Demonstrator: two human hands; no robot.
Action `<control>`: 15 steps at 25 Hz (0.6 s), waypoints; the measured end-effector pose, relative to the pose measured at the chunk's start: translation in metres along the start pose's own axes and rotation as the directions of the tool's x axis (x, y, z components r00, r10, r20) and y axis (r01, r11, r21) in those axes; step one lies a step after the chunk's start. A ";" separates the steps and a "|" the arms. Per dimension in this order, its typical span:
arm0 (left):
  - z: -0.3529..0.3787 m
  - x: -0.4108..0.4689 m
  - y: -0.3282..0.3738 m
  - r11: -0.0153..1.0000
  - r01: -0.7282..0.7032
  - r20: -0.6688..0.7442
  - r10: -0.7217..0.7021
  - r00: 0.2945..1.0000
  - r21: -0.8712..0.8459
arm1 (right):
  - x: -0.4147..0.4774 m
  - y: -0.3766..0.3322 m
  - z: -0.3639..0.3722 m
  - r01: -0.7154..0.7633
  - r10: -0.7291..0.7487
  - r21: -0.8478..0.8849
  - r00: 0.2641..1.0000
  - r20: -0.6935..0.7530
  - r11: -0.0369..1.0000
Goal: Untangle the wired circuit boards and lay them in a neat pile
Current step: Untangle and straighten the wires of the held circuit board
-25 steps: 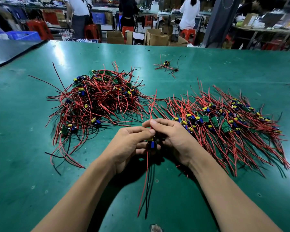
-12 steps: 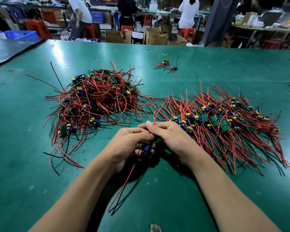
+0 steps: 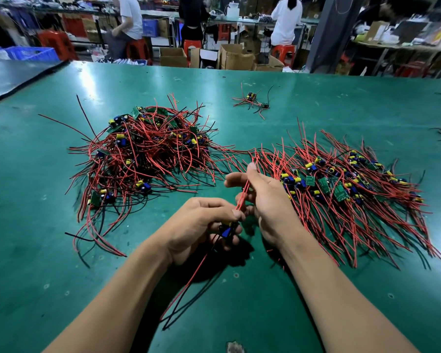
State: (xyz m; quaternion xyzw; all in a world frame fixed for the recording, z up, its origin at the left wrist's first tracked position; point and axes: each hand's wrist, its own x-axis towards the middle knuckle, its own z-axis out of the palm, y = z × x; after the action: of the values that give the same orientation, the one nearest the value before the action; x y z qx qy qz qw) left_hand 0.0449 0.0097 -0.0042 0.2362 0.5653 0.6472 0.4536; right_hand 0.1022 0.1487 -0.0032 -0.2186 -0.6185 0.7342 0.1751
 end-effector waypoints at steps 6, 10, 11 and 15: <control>0.014 0.001 -0.002 0.991 -0.029 -0.165 0.007 0.986 -0.134 | -0.003 0.002 -0.001 -0.128 0.120 0.068 0.987 0.106 0.989; 0.012 0.004 -0.004 0.994 -0.098 -0.264 0.082 0.961 -0.050 | -0.011 0.002 0.000 -0.161 0.154 0.001 0.944 0.291 0.987; 0.012 0.004 -0.005 0.995 -0.093 -0.266 0.081 0.961 -0.035 | -0.012 0.002 -0.001 -0.171 0.163 0.000 0.937 0.310 0.985; 0.011 0.003 -0.007 0.998 -0.055 -0.231 0.043 0.972 -0.043 | -0.008 -0.001 -0.004 -0.144 0.141 0.004 0.969 0.205 0.989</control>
State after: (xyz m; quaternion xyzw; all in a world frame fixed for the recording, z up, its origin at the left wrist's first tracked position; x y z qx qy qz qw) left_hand 0.0552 0.0176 -0.0084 0.1624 0.5917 0.6950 0.3747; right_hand 0.1111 0.1482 -0.0024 -0.1845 -0.6091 0.7691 0.0596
